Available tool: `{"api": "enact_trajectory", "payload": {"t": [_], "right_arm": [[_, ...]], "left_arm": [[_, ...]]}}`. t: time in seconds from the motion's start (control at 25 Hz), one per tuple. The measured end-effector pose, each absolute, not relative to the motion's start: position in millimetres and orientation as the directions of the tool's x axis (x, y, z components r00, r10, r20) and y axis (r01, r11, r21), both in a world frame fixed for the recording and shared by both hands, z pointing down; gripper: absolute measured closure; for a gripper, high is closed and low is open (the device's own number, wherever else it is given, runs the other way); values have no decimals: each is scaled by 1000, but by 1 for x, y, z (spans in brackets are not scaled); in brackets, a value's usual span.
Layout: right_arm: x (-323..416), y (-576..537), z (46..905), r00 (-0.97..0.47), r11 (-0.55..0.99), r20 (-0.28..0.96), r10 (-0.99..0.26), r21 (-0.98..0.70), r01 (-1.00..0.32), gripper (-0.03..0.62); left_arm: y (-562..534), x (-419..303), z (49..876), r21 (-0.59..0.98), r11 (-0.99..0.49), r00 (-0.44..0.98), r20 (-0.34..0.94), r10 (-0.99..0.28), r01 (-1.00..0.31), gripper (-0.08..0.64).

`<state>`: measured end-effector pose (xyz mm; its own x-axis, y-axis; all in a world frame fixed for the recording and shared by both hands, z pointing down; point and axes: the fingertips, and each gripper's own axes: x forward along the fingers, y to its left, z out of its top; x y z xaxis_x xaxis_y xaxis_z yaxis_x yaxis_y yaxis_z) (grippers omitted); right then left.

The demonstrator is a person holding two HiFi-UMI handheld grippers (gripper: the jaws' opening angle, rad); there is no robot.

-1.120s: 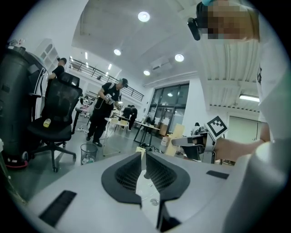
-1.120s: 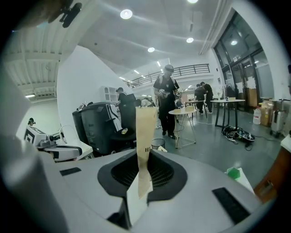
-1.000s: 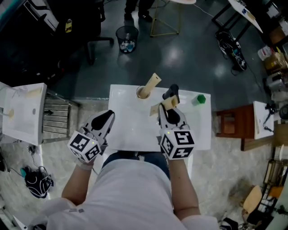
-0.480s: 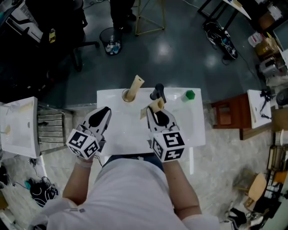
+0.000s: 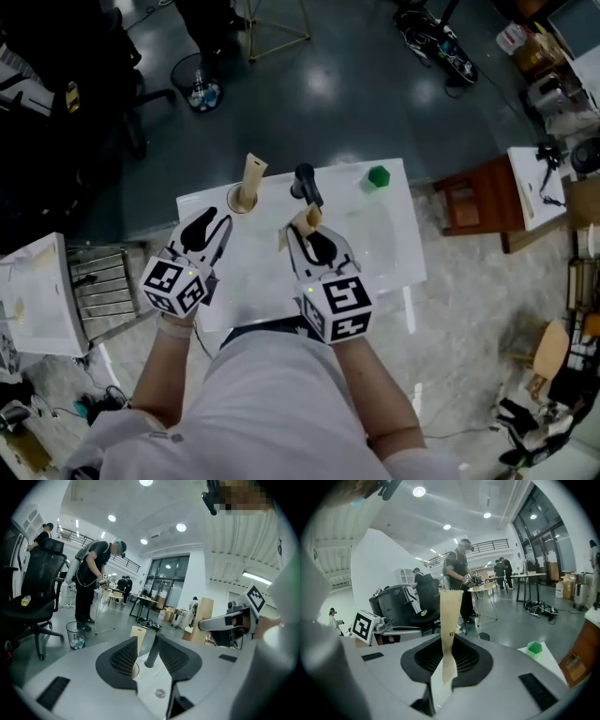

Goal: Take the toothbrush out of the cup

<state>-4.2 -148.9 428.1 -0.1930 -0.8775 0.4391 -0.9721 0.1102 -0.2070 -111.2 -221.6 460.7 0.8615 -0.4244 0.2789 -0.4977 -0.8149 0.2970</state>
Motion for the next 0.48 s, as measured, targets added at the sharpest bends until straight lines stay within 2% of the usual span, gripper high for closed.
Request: {"api": "enact_trajectory", "payload": {"t": [0.28,0.48], "right_arm": [[8,-150,442,-167,66,466,-869,-224,-972,537],[15,-149,453,-160,48,487,-859,-233,-971,537]], "left_arm": [[-256,-73,497,296,-816,853,344,-393,-496,344],[-277,-52,525,277,-817,832,409,-376,-505,306]]}}
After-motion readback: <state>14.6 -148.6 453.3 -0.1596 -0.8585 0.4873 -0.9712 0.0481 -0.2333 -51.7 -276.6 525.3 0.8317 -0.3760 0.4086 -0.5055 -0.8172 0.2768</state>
